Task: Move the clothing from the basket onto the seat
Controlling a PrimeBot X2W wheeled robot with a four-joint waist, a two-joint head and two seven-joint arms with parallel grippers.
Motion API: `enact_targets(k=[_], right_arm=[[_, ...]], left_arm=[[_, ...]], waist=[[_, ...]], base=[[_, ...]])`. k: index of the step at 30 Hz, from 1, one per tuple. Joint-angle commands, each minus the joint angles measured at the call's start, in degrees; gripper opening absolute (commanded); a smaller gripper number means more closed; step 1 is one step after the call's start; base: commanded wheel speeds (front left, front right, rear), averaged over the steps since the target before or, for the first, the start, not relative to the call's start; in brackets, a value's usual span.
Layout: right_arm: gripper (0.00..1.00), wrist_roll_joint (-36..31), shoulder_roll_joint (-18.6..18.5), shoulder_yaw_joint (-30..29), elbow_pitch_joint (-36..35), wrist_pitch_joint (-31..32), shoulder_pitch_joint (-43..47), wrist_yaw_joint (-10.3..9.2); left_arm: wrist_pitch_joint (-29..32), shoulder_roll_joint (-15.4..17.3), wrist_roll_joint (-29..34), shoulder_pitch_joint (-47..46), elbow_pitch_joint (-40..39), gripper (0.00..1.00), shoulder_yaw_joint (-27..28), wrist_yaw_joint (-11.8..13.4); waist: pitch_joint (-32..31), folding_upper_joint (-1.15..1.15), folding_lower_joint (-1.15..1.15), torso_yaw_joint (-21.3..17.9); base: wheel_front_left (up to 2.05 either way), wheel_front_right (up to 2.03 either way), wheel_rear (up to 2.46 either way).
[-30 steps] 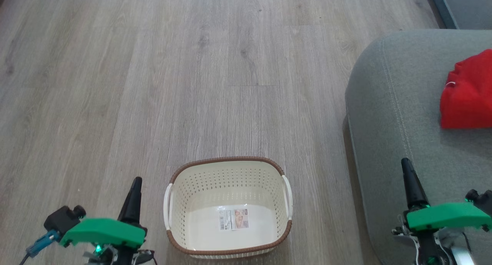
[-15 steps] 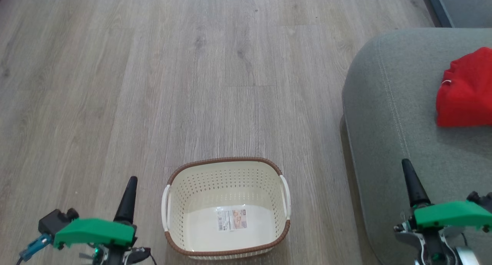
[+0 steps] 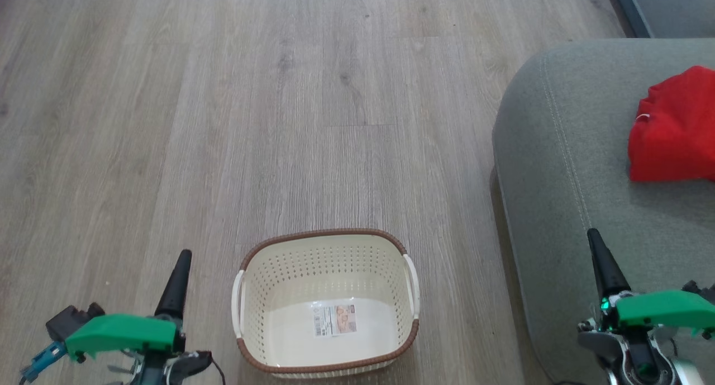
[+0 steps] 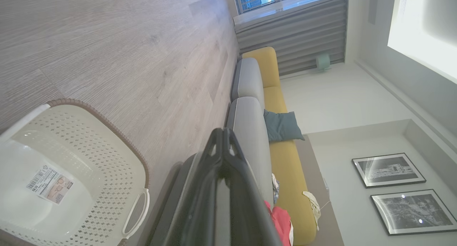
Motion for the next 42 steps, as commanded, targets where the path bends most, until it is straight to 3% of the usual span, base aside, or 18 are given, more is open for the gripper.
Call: enact_targets(k=[1, 23, 42], right_arm=[[0.00, 1.85, -0.07, 0.69, -1.58, 0.75, -3.51, 0.00], [0.00, 14.53, 0.19, -0.64, -0.12, 4.46, -4.99, 0.00], [0.00, 14.31, 0.37, -0.90, -0.10, 4.67, -5.01, 0.00]], left_arm=[[0.51, 0.53, -1.90, -3.42, -1.53, 0.00, 2.00, -0.81], [4.27, 0.38, -14.78, -4.66, -0.85, 0.00, 5.21, -2.55], [4.55, 0.14, -14.50, -4.69, -0.83, 0.00, 5.55, -2.55]], waist=[[-0.01, 0.00, 0.00, -0.09], [-0.10, 0.00, 0.00, -1.14], [-0.10, 0.00, 0.00, -1.14]], base=[[0.00, 0.00, 0.00], [0.00, 0.00, 0.00], [0.00, 0.00, 0.00]])
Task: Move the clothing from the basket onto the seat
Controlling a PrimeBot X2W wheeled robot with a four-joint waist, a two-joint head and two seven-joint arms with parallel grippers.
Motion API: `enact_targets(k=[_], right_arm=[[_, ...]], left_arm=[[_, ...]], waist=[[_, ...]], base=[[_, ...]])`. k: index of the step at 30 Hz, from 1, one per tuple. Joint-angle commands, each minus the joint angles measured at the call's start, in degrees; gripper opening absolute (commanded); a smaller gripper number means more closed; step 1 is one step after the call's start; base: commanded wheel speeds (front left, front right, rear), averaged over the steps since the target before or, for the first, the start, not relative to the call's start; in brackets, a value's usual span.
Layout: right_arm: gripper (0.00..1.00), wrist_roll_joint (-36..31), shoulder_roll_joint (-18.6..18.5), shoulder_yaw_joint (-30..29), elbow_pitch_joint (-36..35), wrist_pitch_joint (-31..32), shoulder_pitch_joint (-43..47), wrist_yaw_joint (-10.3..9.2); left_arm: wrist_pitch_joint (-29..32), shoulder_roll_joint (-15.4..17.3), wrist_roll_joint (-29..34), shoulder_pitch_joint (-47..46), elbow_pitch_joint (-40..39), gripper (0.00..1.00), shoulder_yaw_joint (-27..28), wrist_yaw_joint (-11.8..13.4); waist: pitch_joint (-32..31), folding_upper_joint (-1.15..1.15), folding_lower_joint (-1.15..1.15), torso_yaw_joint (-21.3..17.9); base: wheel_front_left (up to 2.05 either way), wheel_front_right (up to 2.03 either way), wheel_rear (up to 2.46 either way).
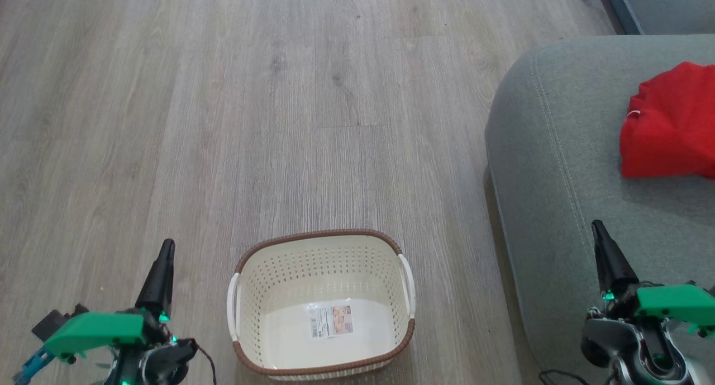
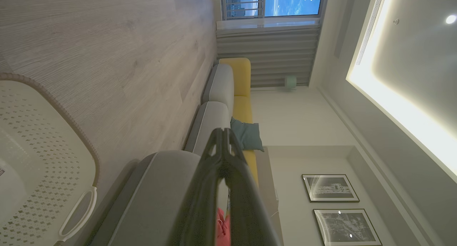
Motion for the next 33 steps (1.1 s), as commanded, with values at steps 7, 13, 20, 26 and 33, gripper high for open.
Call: enact_targets(k=[7, 13, 20, 26, 33], right_arm=[[0.00, -0.04, 0.23, 1.01, -1.81, 0.58, -2.81, 0.01], [0.00, -0.08, 0.27, 0.95, -1.81, 0.62, -2.82, 0.01], [0.00, -0.14, 0.32, 0.88, -1.80, 0.68, -2.82, 0.01], [0.00, -0.19, 0.36, 0.83, -1.80, 0.72, -2.83, 0.01], [0.00, -0.24, 0.40, 0.77, -1.80, 0.77, -2.83, 0.01]], left_arm=[[0.55, 0.18, -0.11, -3.34, -1.64, 0.00, 2.02, -0.54], [0.61, 0.13, -0.05, -3.34, -1.64, 0.00, 2.10, -0.54], [0.68, 0.07, 0.03, -3.35, -1.64, 0.00, 2.19, -0.54], [0.74, 0.01, 0.09, -3.36, -1.63, 0.00, 2.27, -0.54], [0.81, -0.05, 0.16, -3.37, -1.63, 0.00, 2.35, -0.54]], waist=[[0.00, 0.00, 0.00, 0.01], [0.00, 0.00, 0.00, 0.01], [0.00, 0.00, 0.00, 0.01], [0.00, 0.00, 0.00, 0.01], [0.00, 0.00, 0.00, 0.01]], base=[[0.00, 0.00, 0.00], [0.00, 0.00, 0.00], [0.00, 0.00, 0.00], [0.00, 0.00, 0.00], [0.00, 0.00, 0.00]])
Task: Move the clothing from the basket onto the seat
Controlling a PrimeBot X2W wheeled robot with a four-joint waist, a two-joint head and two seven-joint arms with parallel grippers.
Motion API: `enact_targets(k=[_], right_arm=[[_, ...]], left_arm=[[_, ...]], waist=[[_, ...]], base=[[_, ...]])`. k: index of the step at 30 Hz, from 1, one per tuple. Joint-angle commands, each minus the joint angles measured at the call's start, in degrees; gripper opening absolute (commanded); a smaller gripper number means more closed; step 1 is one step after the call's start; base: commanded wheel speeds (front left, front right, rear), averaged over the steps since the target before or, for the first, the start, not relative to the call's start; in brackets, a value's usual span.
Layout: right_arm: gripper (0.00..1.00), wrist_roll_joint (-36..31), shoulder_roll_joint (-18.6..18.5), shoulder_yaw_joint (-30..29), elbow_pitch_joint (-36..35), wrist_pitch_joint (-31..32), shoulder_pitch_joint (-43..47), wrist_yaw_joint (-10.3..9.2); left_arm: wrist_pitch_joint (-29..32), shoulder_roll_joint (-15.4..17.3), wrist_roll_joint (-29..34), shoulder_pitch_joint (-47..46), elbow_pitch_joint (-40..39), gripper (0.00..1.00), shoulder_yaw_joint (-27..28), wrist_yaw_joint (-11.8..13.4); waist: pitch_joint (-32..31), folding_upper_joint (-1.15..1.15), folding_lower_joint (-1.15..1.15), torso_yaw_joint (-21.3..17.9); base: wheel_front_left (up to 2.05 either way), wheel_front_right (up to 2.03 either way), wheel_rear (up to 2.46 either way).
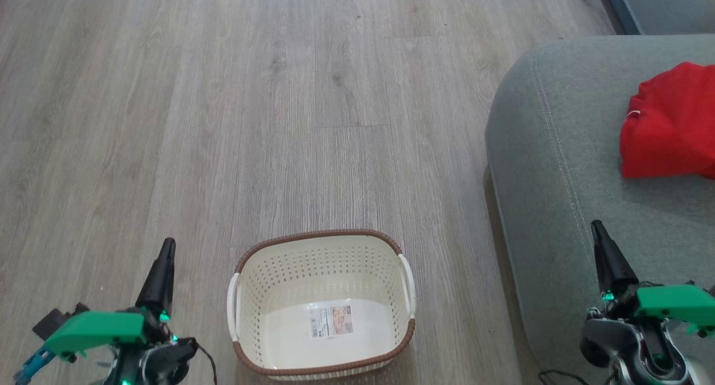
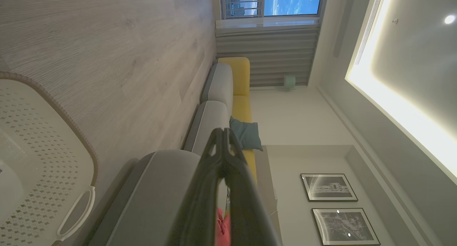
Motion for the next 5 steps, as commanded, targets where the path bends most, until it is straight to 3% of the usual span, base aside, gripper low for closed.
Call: enact_targets(k=[1, 5], right_arm=[[0.00, -0.25, 0.22, 0.98, -1.81, 0.42, -2.84, 0.01], [0.00, -0.28, 0.24, 0.94, -1.81, 0.44, -2.84, 0.01]], left_arm=[[0.32, 0.20, 0.15, -3.22, -1.64, 0.00, 2.08, -0.53], [0.36, 0.17, 0.18, -3.23, -1.64, 0.00, 2.12, -0.53]], waist=[[0.00, 0.00, 0.00, 0.00], [0.00, 0.00, 0.00, 0.00]], base=[[0.00, 0.00, 0.00], [0.00, 0.00, 0.00]])
